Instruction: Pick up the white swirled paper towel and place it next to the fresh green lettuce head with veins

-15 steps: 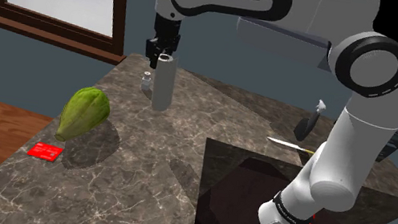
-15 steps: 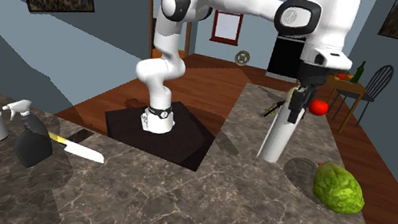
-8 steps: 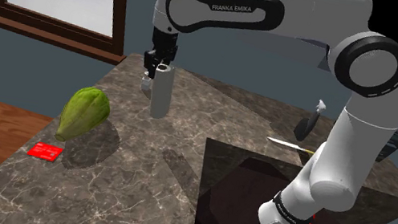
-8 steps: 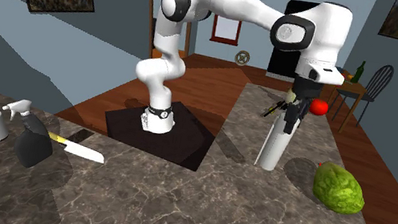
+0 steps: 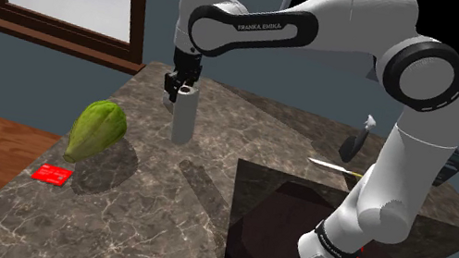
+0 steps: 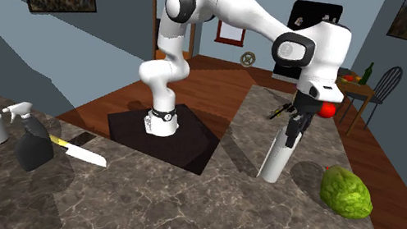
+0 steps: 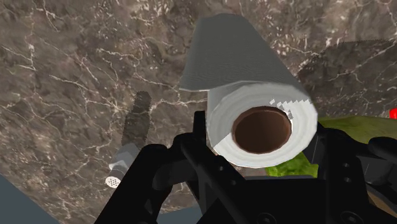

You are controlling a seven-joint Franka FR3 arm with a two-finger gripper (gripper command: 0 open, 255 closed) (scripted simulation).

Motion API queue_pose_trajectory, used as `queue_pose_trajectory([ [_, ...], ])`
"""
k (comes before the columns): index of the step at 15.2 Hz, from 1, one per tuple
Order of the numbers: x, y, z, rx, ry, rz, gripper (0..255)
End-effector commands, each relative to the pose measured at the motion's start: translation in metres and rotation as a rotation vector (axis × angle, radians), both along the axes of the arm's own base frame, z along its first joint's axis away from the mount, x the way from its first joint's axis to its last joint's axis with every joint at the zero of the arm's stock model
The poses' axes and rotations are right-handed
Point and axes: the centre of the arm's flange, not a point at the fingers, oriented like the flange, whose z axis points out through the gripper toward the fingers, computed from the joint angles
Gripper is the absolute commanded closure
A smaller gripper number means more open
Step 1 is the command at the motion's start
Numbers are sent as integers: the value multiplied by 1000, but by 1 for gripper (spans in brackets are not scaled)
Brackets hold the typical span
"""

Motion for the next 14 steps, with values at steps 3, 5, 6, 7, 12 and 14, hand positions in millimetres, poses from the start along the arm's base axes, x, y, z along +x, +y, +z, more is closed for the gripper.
queue_pose_trajectory([
  [3,1,0,-21,0,0,0,255],
  [5,1,0,-31,0,0,0,255],
  [6,1,0,-37,0,0,0,255],
  [7,1,0,-41,0,0,0,255],
  [12,1,0,-41,0,0,0,255],
  [14,1,0,-41,0,0,0,255],
])
